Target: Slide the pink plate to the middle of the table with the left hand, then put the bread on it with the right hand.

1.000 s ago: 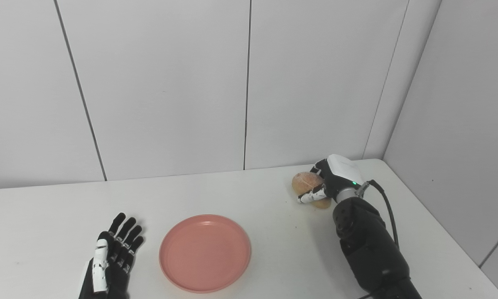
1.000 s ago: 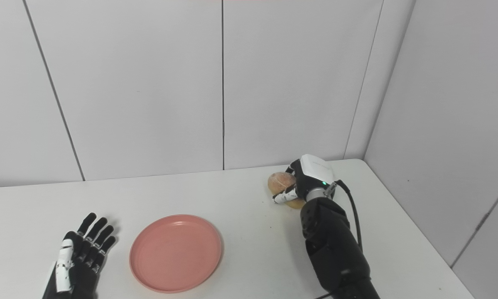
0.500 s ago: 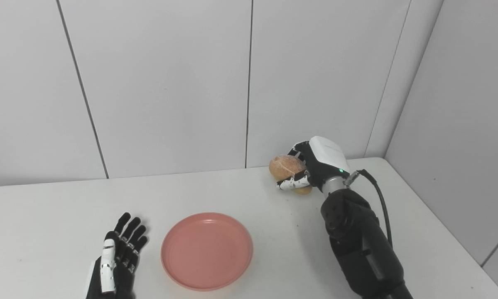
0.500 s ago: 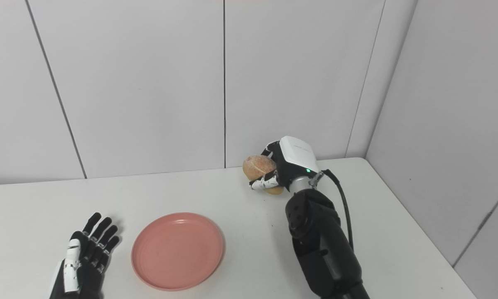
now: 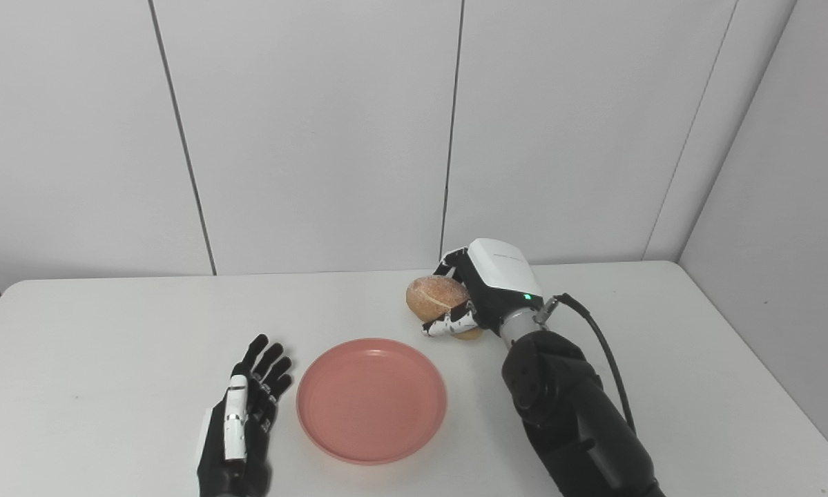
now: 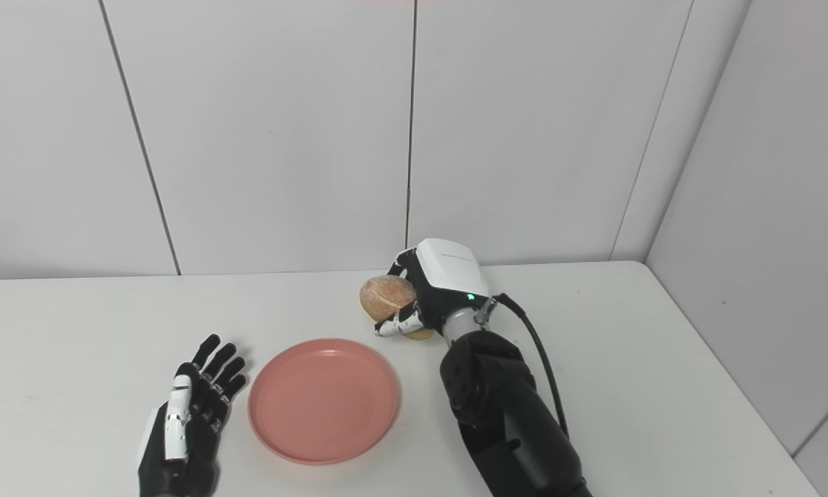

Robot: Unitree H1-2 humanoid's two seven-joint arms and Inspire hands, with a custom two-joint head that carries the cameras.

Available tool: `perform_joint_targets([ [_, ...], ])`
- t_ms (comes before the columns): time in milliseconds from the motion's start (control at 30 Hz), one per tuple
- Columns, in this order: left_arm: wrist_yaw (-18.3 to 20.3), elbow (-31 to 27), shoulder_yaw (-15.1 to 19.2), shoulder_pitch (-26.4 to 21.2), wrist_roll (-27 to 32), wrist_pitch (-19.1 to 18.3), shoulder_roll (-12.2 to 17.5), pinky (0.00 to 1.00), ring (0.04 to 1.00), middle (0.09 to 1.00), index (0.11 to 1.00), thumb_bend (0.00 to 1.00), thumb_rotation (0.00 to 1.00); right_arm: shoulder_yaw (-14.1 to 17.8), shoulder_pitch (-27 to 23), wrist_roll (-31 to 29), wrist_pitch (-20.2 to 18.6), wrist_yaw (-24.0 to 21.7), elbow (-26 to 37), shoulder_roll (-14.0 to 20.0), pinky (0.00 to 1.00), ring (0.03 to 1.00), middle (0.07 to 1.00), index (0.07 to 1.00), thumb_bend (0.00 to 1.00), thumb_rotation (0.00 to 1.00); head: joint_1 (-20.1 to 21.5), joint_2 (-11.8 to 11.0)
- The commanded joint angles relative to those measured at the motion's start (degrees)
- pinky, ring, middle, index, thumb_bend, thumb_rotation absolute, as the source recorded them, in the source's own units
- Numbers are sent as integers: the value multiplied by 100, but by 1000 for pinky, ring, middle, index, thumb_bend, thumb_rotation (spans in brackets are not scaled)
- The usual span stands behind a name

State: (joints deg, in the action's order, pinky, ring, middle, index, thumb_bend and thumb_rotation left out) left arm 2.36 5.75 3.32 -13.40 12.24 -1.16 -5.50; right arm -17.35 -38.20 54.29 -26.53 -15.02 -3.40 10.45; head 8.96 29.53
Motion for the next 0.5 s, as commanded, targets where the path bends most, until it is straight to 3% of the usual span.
perform_joint_targets([
  [0, -98, 6, -71, 143, -76, -213, -118, 903, 887, 892, 872, 362, 1000, -98, -295, 21, 158, 110, 66, -33, 256, 338, 428, 491, 497, 144, -86, 25],
  [200, -146, -28, -189, 145, -213, -204, -181, 899, 889, 897, 874, 364, 1000, -368, -208, -238, 349, 223, -114, -259, 170, 244, 338, 486, 499, 141, -478, 118],
  [467, -150, -45, -323, 143, -312, -277, -194, 897, 892, 900, 879, 397, 1000, -666, -166, -346, 436, 367, -383, -468, 221, 305, 407, 490, 497, 145, -852, 206],
])
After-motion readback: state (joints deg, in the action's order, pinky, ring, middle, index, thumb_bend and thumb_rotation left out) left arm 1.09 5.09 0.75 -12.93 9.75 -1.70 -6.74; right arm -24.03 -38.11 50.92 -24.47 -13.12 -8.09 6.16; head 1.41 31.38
